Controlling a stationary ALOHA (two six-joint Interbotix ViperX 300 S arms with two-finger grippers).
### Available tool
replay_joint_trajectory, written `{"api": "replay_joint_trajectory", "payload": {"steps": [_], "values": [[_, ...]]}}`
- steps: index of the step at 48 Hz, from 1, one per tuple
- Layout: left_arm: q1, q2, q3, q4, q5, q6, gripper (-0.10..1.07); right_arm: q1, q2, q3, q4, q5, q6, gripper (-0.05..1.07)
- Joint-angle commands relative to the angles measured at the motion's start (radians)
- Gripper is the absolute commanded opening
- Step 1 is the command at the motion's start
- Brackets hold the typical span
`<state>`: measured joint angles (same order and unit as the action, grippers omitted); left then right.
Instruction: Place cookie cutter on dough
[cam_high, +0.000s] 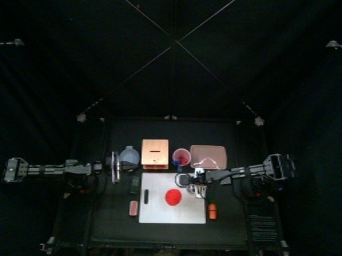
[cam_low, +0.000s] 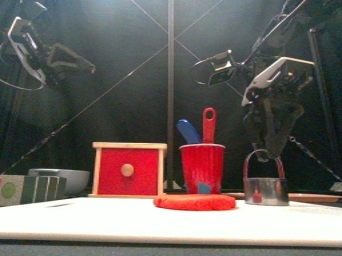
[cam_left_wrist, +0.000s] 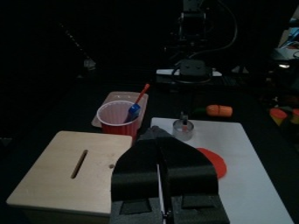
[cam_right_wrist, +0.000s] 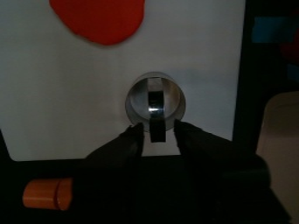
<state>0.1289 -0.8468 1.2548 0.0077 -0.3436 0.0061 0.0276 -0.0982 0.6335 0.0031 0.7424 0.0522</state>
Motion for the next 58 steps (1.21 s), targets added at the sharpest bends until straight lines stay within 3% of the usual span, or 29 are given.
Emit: {"api": "replay_joint_trajectory", "payload": {"steps": [1,6,19,28,44,58], "values": [[0.002,0.003,-0.014,0.0,-0.008,0.0,0.07,0.002,-0.006,-0.017,0.003,-0.006,-0.005,0.62],[0.002,0.003,-0.014,0.0,-0.008,0.0,0.07,0.002,0.008,-0.02,0.002,-0.018,-0.005,0.56],[0.002,0.003,-0.012,-0.002,-0.008,-0.002,0.07,0.012,-0.003,-0.035,0.008,-0.032,-0.002,0.54],[0.002,0.003,-0.011,-0.002,-0.008,-0.002,0.07,0.031,-0.015,-0.098,0.017,-0.028,-0.002,0.54],[0.002,0.005,-0.008,-0.014,-0.003,-0.005,0.07,0.058,0.086,-0.242,0.017,-0.02,0.0,0.54],[0.0,0.003,-0.005,-0.02,-0.002,-0.002,0.07,0.071,0.166,-0.316,0.028,-0.015,0.0,0.54]]}}
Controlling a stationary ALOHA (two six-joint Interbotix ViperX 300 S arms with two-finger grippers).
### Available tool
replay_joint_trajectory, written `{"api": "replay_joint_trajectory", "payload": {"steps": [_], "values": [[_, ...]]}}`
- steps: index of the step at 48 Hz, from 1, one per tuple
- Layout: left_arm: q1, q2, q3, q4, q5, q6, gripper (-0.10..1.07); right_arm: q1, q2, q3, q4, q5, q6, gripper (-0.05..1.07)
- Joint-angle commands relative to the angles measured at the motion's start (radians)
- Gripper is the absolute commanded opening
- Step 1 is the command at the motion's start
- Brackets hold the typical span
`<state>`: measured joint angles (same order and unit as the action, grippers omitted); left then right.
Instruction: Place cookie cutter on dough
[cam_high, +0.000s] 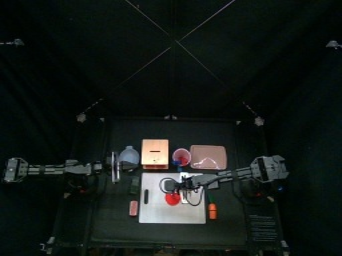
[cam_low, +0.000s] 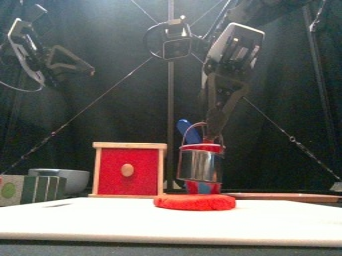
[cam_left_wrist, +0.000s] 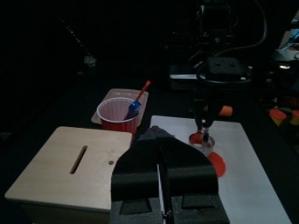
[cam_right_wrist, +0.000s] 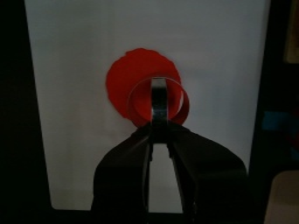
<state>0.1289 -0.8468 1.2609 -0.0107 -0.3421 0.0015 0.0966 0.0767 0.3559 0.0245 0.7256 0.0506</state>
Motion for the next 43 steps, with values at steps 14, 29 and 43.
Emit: {"api": "replay_joint_trajectory", "payload": {"steps": [14,29,43], "values": [[0.0,0.003,0.0,-0.002,-0.005,0.003,0.07,0.014,0.026,-0.071,0.048,0.02,0.003,0.54],[-0.009,0.003,0.0,0.0,-0.005,0.003,0.07,0.011,0.035,-0.077,0.046,0.021,0.003,0.54],[-0.011,0.005,0.0,0.0,-0.005,0.003,0.07,0.009,0.041,-0.077,0.043,0.026,0.003,0.54]]}}
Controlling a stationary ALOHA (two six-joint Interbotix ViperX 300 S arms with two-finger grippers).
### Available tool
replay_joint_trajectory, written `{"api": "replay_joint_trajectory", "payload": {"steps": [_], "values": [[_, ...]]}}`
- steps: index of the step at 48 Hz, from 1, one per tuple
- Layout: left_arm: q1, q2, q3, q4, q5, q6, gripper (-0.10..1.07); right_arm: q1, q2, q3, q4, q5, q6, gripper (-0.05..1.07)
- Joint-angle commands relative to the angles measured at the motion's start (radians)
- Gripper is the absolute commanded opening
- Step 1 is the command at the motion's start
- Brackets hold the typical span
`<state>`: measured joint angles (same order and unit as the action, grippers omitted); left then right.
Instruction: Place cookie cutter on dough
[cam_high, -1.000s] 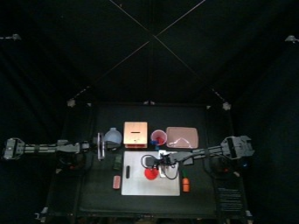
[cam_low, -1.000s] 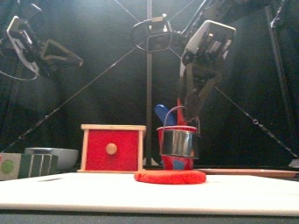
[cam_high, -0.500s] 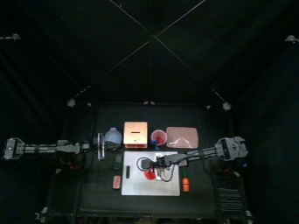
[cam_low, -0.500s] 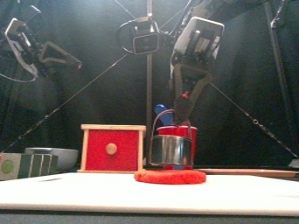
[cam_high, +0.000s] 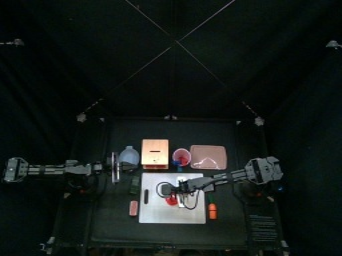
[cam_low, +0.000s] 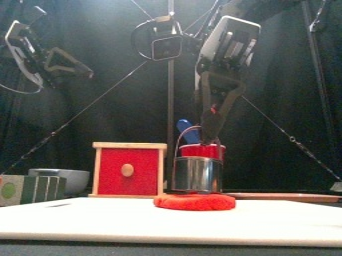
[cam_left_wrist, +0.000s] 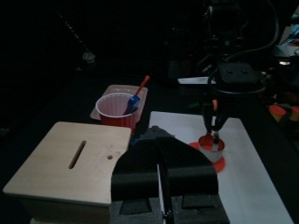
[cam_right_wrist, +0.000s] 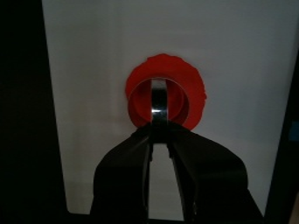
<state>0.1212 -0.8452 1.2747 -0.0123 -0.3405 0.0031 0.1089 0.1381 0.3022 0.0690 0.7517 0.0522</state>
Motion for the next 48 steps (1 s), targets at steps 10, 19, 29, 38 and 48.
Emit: {"api": "replay_joint_trajectory", "payload": {"steps": [10,19,29,38,48], "values": [[-0.003,0.002,-0.011,0.0,-0.006,0.002,0.07,-0.014,-0.017,-0.028,-0.002,0.003,0.003,0.54],[-0.003,0.002,-0.011,0.0,-0.006,0.002,0.07,-0.025,-0.017,-0.041,-0.003,0.011,0.002,0.54],[-0.003,0.003,-0.009,0.0,-0.006,0.002,0.07,-0.026,-0.003,-0.04,-0.003,0.02,0.002,0.54],[-0.003,0.003,-0.009,0.0,-0.006,0.002,0.07,-0.026,0.021,-0.043,-0.003,0.02,0.0,0.54],[-0.003,0.002,-0.008,0.002,-0.006,0.002,0.07,-0.026,0.018,-0.046,0.0,-0.002,0.003,0.61]]}}
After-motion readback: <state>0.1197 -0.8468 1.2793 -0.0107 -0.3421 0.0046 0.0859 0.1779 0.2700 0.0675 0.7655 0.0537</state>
